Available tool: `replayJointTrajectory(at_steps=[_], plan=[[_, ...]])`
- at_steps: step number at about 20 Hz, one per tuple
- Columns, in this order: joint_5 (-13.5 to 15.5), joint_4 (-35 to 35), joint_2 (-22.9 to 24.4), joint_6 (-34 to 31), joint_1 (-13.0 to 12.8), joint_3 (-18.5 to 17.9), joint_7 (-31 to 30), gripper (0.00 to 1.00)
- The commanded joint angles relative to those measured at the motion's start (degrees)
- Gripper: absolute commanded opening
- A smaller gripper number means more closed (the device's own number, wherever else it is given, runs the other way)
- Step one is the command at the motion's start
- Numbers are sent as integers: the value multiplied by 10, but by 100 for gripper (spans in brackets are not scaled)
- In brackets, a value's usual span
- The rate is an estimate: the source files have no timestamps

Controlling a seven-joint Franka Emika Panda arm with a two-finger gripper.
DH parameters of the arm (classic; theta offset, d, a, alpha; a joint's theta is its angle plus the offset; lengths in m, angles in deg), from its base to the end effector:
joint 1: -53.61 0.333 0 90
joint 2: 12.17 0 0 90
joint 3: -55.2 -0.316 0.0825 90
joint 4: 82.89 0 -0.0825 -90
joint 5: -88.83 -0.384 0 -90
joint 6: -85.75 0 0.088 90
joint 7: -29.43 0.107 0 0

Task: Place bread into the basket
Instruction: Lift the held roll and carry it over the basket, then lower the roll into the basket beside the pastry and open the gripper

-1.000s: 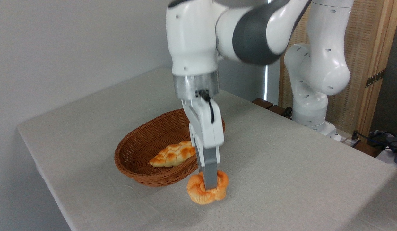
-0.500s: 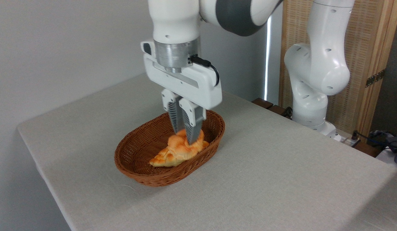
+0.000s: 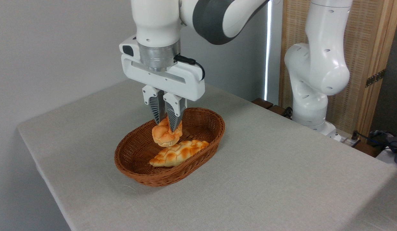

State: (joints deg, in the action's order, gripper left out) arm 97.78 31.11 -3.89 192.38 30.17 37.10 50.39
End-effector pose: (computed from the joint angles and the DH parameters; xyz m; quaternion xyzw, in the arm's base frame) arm 0.5167 -0.0534 0.5250 0.9736 -0.2064 0.0169 0.0957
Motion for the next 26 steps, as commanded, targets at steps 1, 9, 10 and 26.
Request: replayJointTrajectory(at_steps=[1,9,10,26], plan=[[5,-8,-18,7,-5,9,-7,53],[0,-4,-22,4,-8,10,-11,100],[0,-4,-22,4,-8,10,-8,100],[-30,-45,-21,6,-8,13,-7,100]])
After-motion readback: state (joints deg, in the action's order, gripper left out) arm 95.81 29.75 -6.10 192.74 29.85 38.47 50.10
